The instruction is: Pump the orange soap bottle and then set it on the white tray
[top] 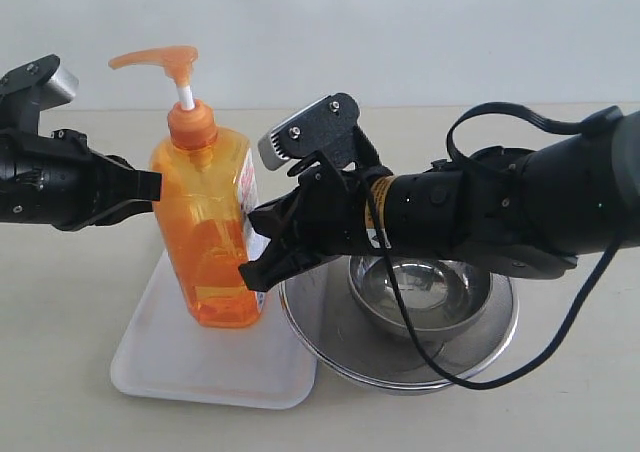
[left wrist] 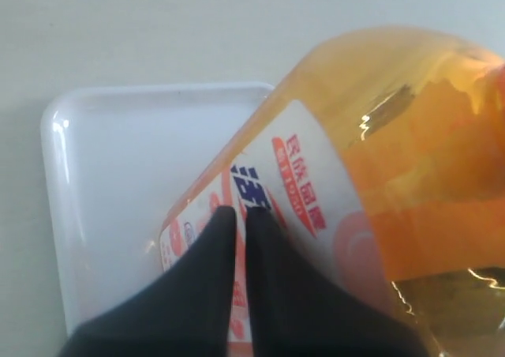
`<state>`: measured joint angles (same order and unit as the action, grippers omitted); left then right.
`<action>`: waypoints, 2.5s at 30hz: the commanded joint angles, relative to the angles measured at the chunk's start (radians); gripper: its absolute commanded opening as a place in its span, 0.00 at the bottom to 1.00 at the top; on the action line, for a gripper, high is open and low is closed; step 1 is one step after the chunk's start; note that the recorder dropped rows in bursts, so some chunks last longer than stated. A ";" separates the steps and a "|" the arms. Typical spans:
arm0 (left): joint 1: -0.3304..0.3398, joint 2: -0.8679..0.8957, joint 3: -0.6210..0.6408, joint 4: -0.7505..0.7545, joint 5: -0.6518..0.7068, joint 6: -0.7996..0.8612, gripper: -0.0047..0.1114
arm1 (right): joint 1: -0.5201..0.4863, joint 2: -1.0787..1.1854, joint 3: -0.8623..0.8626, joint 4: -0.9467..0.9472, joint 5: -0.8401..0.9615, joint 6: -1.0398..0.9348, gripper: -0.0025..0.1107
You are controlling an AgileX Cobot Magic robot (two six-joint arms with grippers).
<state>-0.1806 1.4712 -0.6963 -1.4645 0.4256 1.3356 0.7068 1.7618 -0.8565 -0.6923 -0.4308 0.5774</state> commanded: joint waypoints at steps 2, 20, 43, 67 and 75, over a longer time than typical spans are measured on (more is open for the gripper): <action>-0.004 0.002 -0.005 0.007 -0.014 0.005 0.08 | 0.001 -0.009 -0.004 0.008 -0.004 -0.010 0.02; 0.000 -0.298 0.131 0.004 -0.155 -0.043 0.08 | -0.120 -0.258 0.110 0.168 0.086 -0.058 0.02; -0.002 -1.055 0.502 -0.177 -0.004 -0.027 0.08 | -0.120 -0.911 0.375 0.245 0.373 -0.007 0.02; -0.002 -1.125 0.622 -0.169 0.305 -0.027 0.08 | -0.120 -1.004 0.380 0.243 0.753 0.072 0.02; -0.006 -1.127 0.622 -0.169 0.305 -0.027 0.08 | -0.120 -1.004 0.380 0.242 0.754 0.072 0.02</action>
<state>-0.1806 0.3532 -0.0768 -1.6313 0.7202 1.3023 0.5899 0.7634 -0.4768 -0.4500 0.3221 0.6469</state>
